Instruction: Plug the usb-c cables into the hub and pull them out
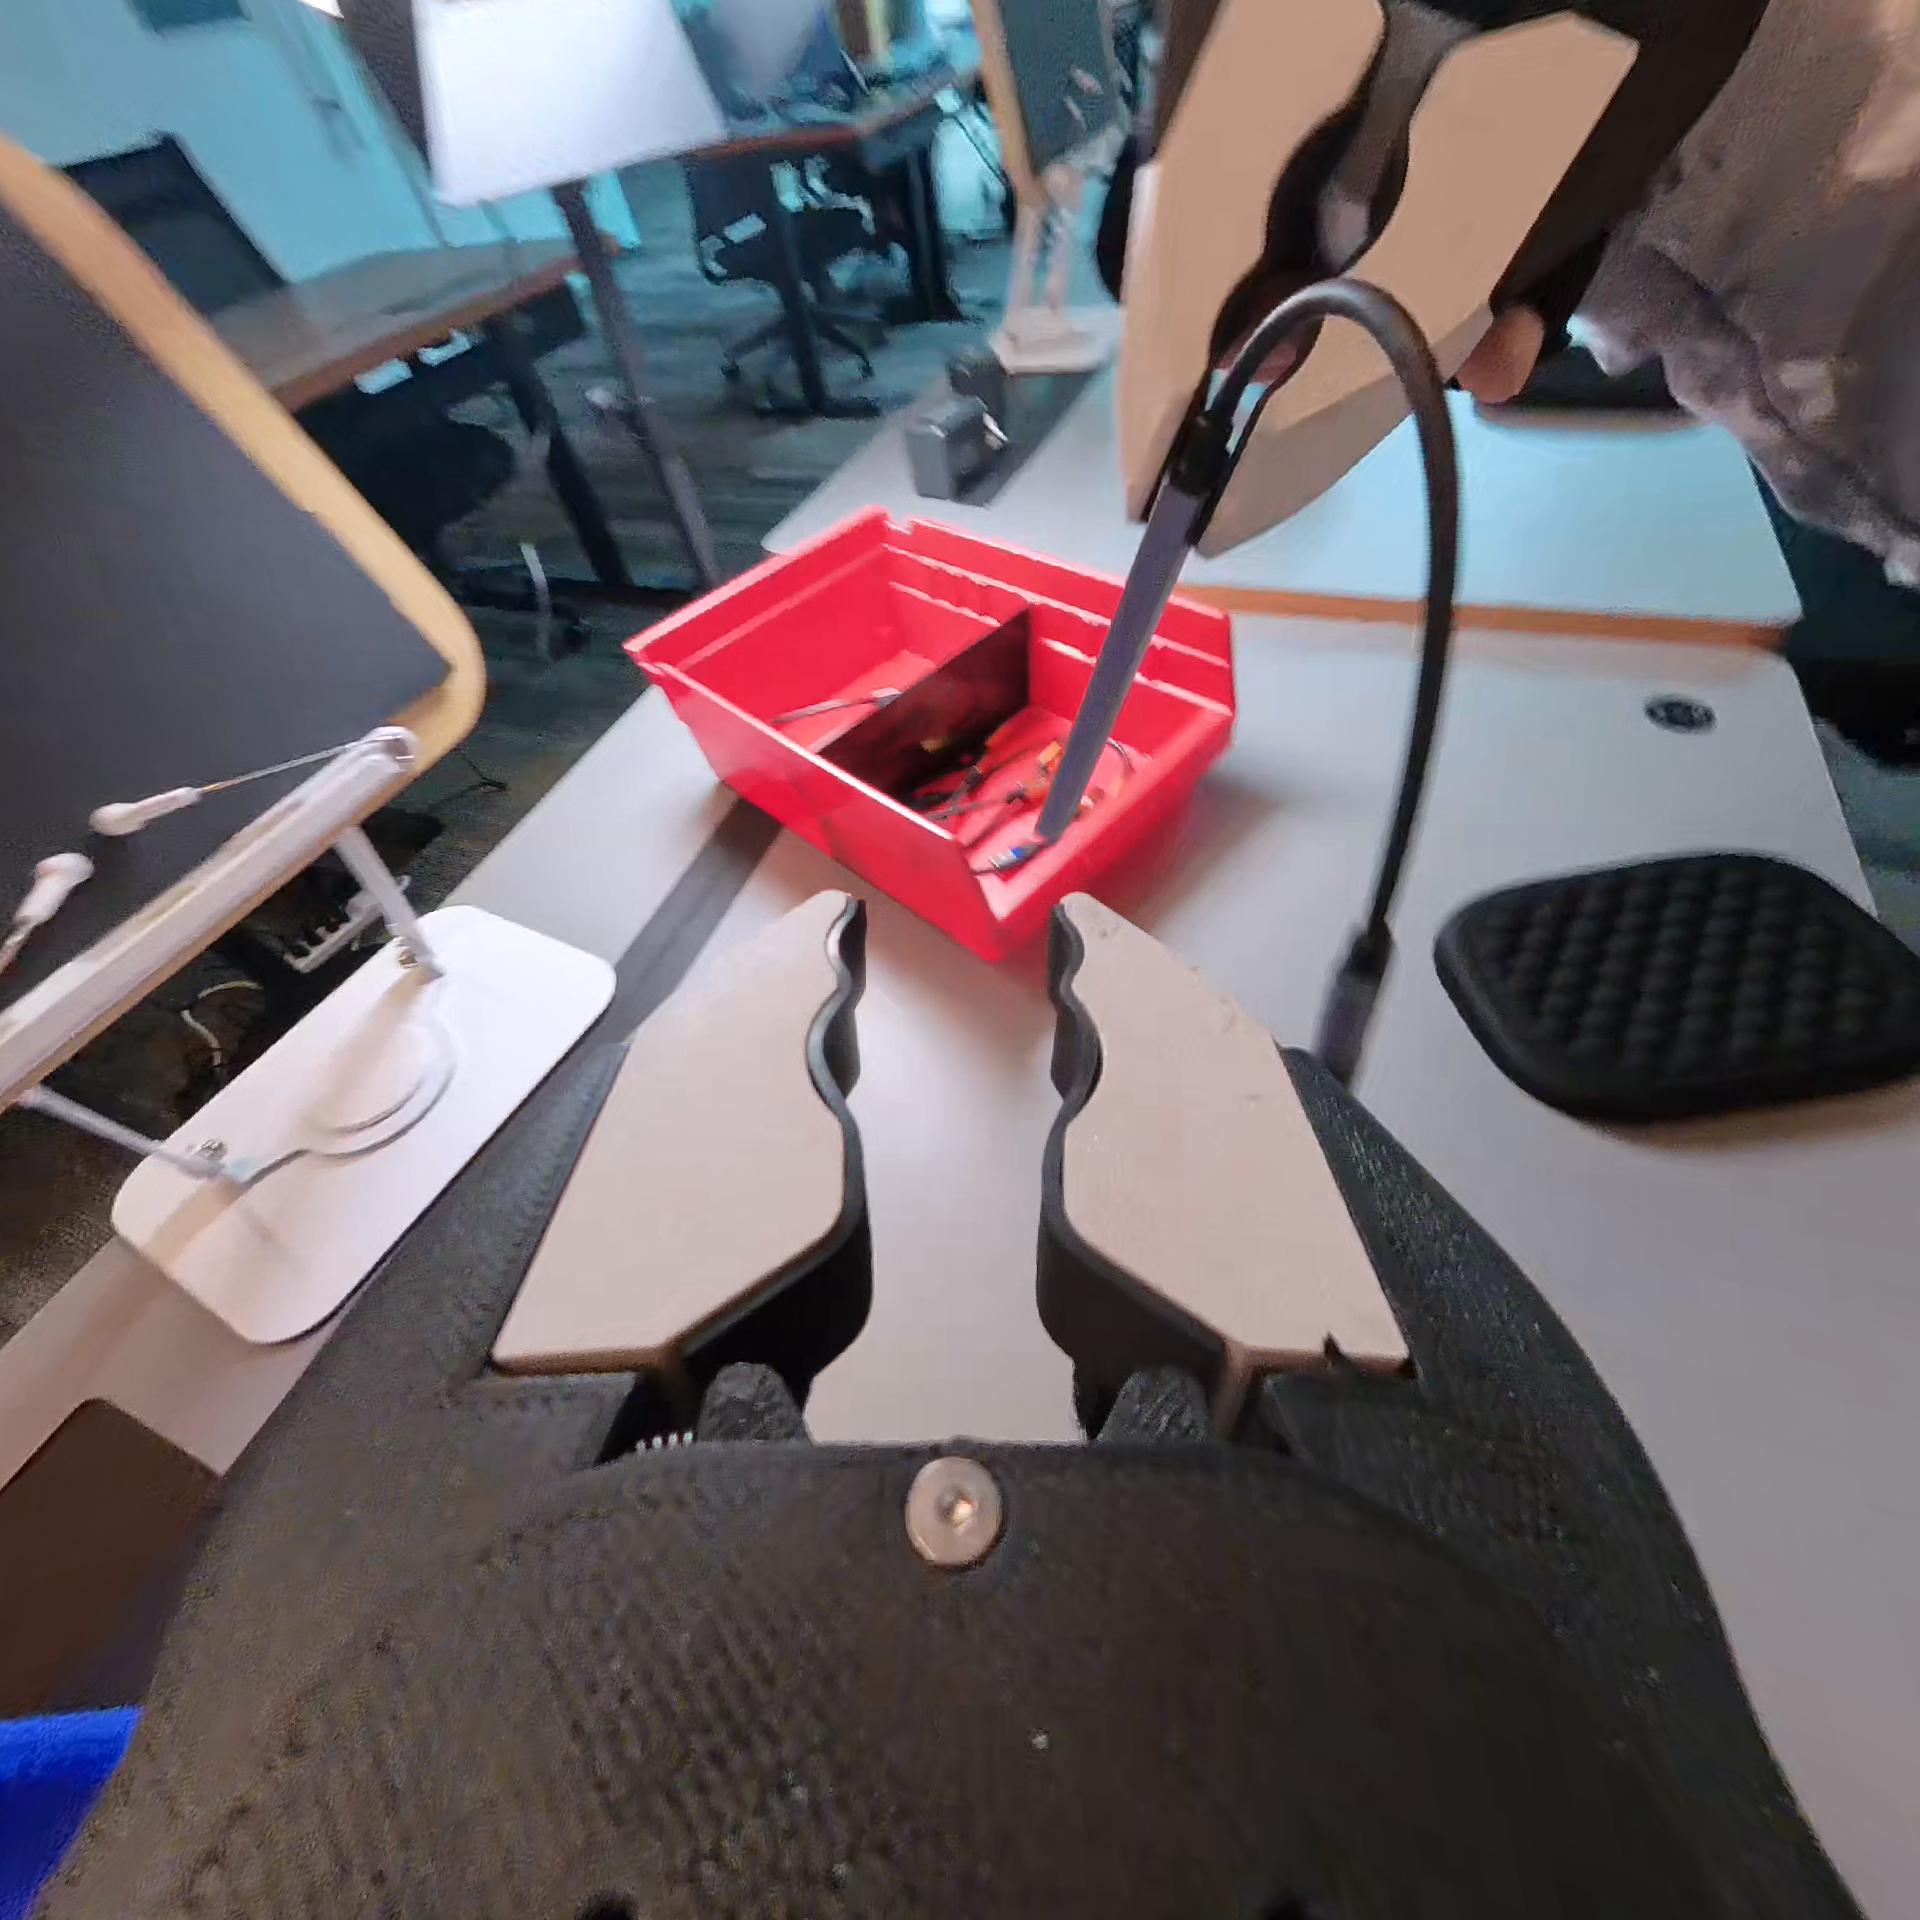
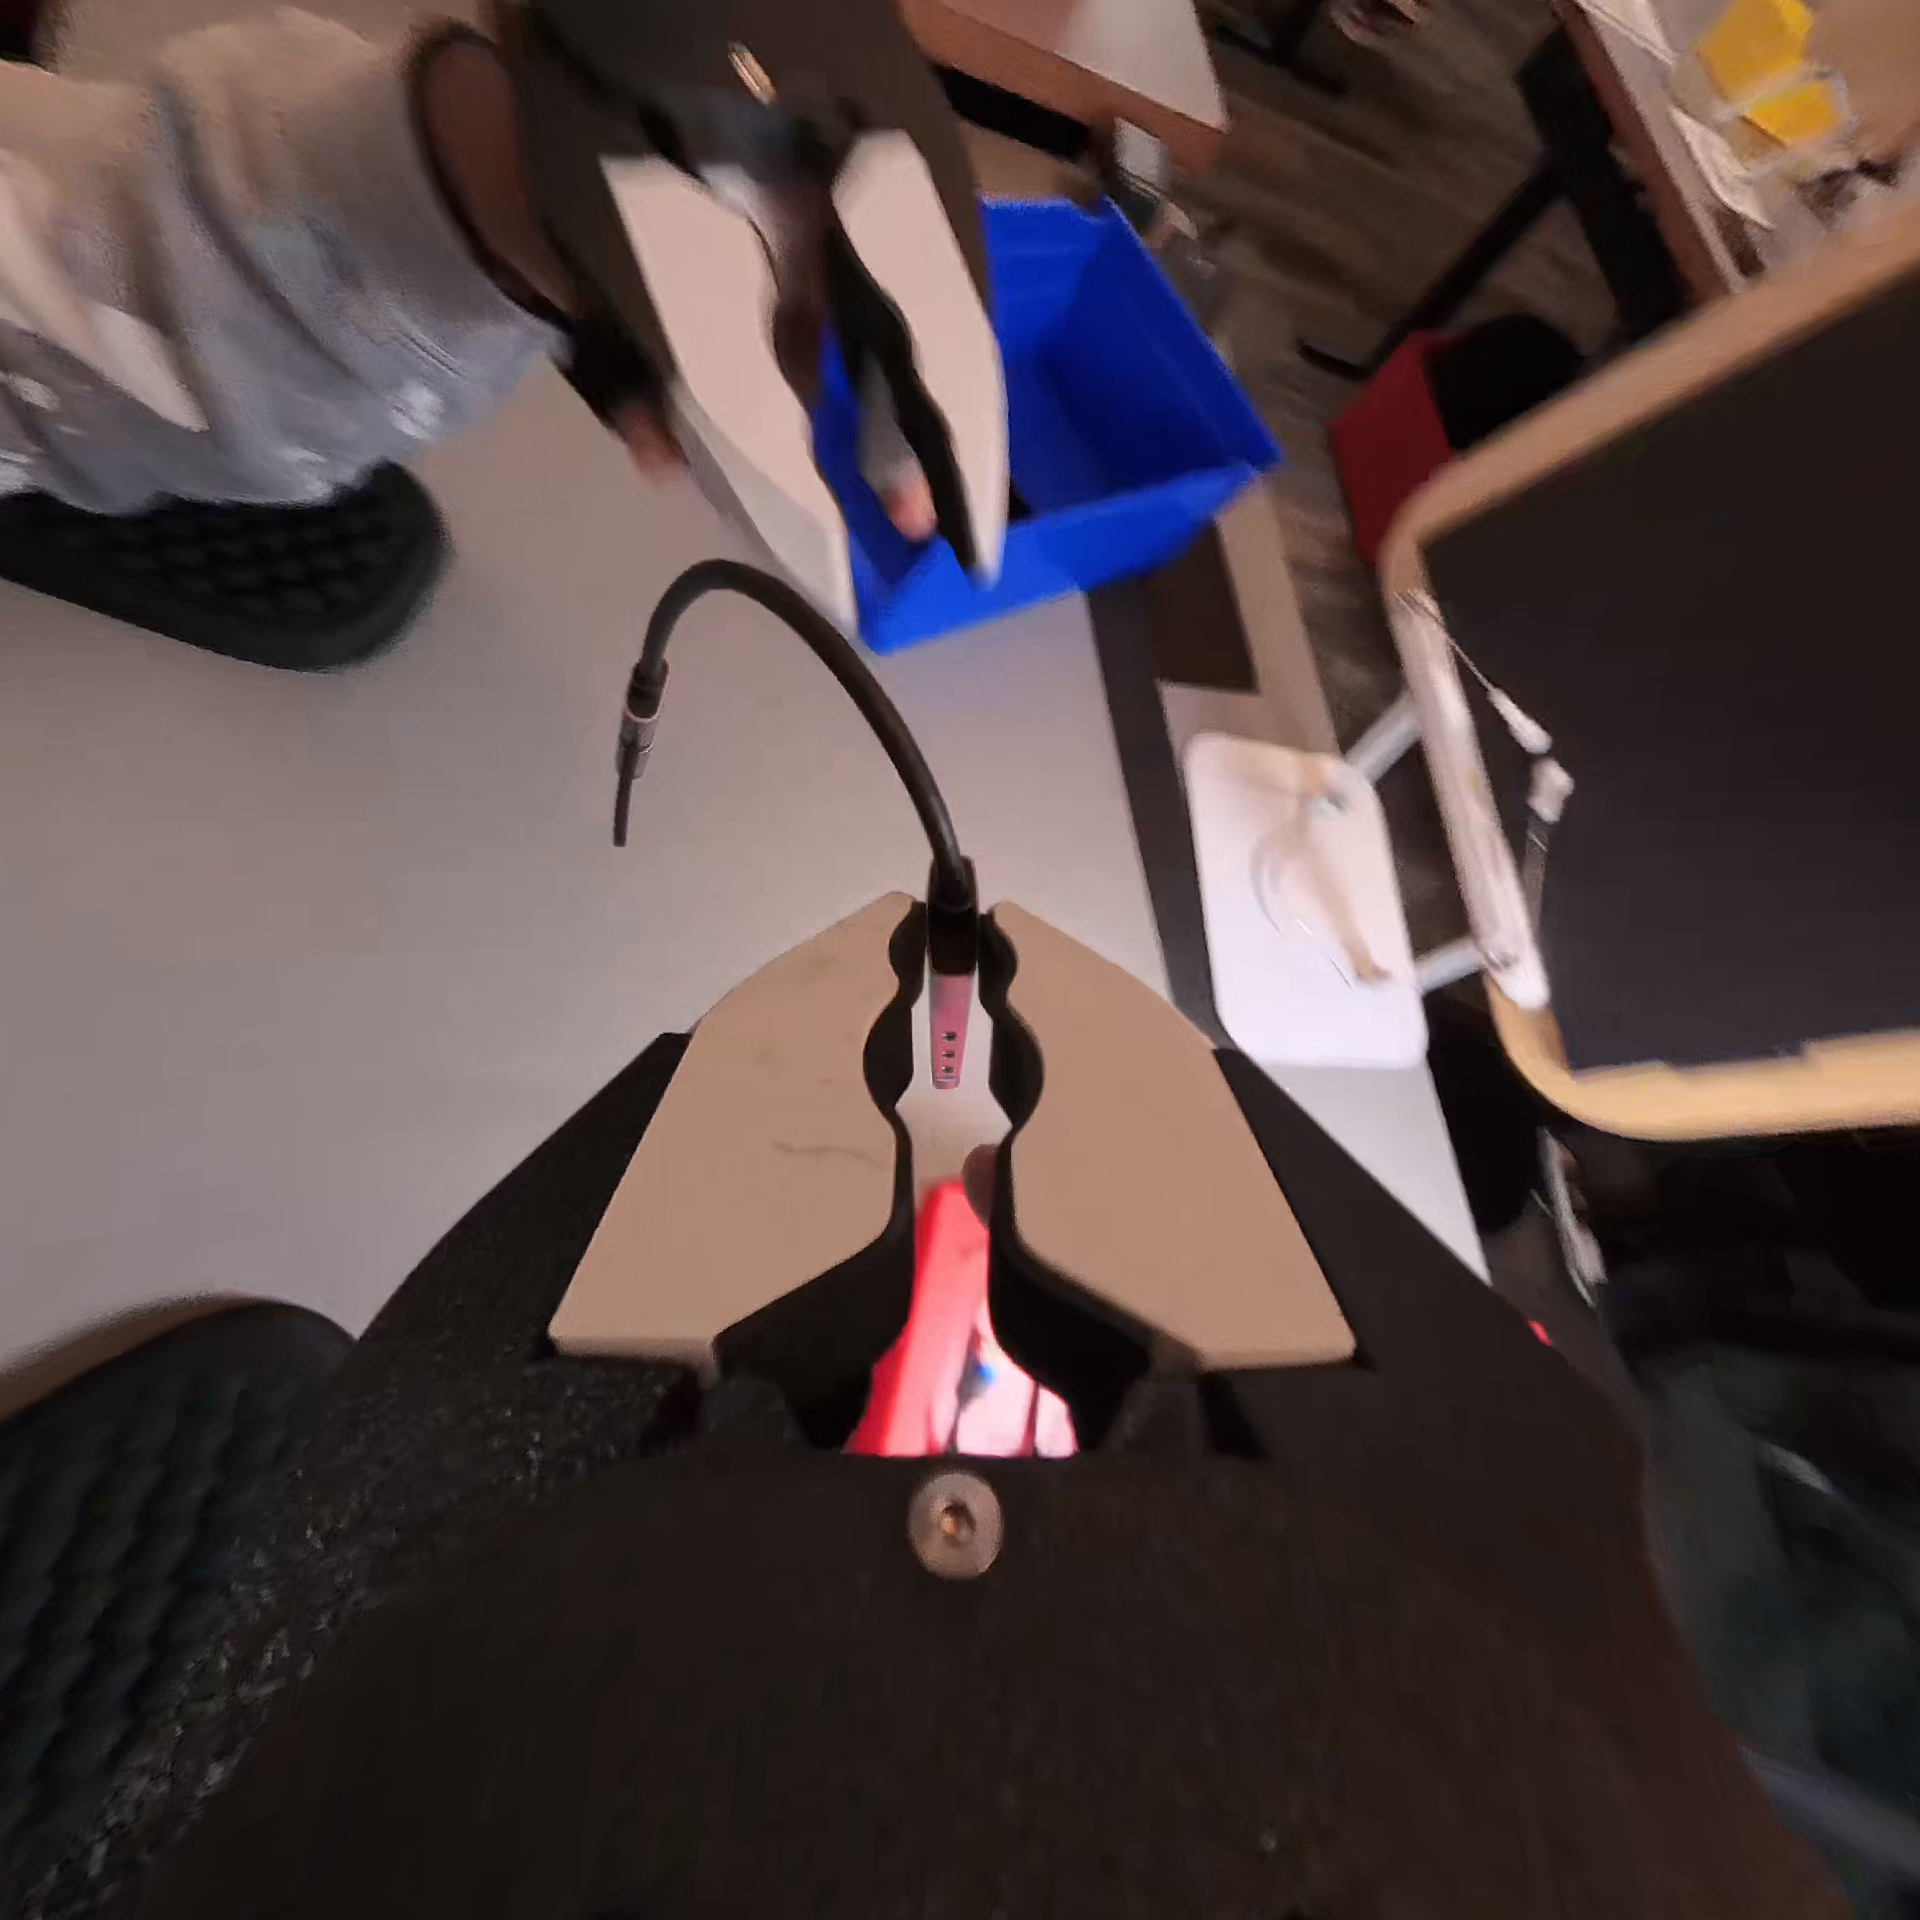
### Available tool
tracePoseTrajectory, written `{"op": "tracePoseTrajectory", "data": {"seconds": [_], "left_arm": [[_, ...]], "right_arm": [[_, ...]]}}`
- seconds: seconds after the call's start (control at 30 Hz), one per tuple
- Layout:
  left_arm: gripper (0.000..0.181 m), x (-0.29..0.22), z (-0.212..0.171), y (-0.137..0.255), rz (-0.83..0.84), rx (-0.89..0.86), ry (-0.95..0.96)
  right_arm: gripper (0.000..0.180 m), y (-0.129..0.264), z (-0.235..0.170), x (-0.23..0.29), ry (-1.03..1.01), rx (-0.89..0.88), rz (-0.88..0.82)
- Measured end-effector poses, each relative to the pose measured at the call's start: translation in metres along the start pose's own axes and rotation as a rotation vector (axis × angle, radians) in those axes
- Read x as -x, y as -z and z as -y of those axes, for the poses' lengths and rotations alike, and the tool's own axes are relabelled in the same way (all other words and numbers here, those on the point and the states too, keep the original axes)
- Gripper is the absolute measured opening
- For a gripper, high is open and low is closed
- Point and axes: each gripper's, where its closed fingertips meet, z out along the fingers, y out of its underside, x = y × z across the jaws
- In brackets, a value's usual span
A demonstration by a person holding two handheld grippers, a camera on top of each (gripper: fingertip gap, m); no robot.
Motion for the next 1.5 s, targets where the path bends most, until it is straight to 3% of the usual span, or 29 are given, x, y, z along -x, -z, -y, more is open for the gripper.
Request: {"op": "tracePoseTrajectory", "data": {"seconds": [0.03,0.3,0.43,0.53,0.67,0.77,1.0,1.13,1.33,1.5], "left_arm": [[0.034,0.008,0.003,0.005,0.013,-0.033,0.035],[0.034,0.029,0.016,0.033,0.037,-0.134,0.133],[0.034,0.032,0.014,0.038,0.047,-0.124,0.136],[0.034,0.036,0.011,0.04,0.066,-0.11,0.134],[0.034,0.042,0.007,0.043,0.077,-0.105,0.143],[0.034,0.048,0.004,0.046,0.087,-0.096,0.152],[0.035,0.066,-0.006,0.057,0.135,-0.08,0.192],[0.034,0.072,-0.003,0.069,0.166,-0.102,0.195],[0.034,0.08,0.0,0.099,0.224,-0.128,0.201],[0.036,0.096,-0.041,0.113,0.3,0.047,0.217]], "right_arm": [[0.009,0.009,-0.013,-0.016,-0.016,0.042,-0.055],[0.009,0.073,-0.162,-0.147,-0.297,0.417,-0.59],[0.009,0.075,-0.236,-0.183,-0.432,0.538,-0.787],[0.009,0.048,-0.266,-0.191,-0.446,0.545,-0.807],[0.015,-0.004,-0.288,-0.176,-0.461,0.567,-0.667],[0.033,-0.027,-0.278,-0.163,-0.46,0.522,-0.557],[0.037,-0.014,-0.167,-0.133,-0.478,0.04,-0.541],[0.036,-0.005,-0.121,-0.084,-0.459,-0.182,-0.581],[0.036,-0.029,-0.115,-0.003,-0.413,-0.252,-0.619],[0.037,-0.04,-0.145,0.017,-0.388,-0.197,-0.66]]}}
